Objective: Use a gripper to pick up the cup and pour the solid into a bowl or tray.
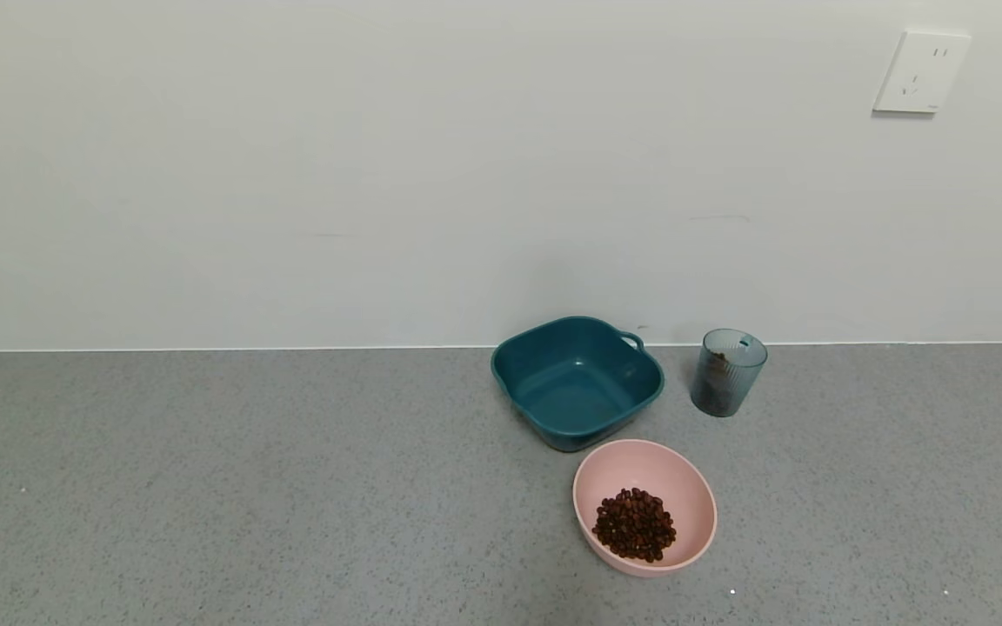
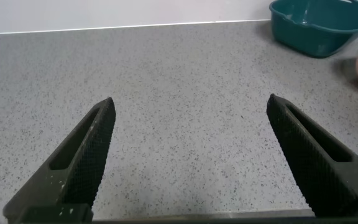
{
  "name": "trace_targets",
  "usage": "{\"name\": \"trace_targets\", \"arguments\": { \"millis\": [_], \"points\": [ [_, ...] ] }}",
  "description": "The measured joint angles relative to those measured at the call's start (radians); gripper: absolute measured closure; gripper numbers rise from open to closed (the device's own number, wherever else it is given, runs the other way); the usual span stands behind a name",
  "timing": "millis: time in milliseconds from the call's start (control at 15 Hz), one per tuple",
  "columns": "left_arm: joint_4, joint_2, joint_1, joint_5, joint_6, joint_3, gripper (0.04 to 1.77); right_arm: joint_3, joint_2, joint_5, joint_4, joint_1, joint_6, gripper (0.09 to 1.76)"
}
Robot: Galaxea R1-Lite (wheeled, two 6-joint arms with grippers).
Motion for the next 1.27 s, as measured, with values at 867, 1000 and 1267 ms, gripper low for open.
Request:
{"name": "trace_targets", "arguments": {
  "millis": [867,1000,1267],
  "points": [
    [0.0,0.0,0.0,0.0,0.0,0.0,0.06,0.172,0.0,0.017,-0.068,0.001,0.01,0.15],
    [0.0,0.0,0.0,0.0,0.0,0.0,0.06,0.172,0.0,0.016,-0.068,0.002,0.009,0.15],
    [0.0,0.0,0.0,0.0,0.0,0.0,0.06,0.172,0.0,0.016,-0.068,0.002,0.009,0.15]
  ]
}}
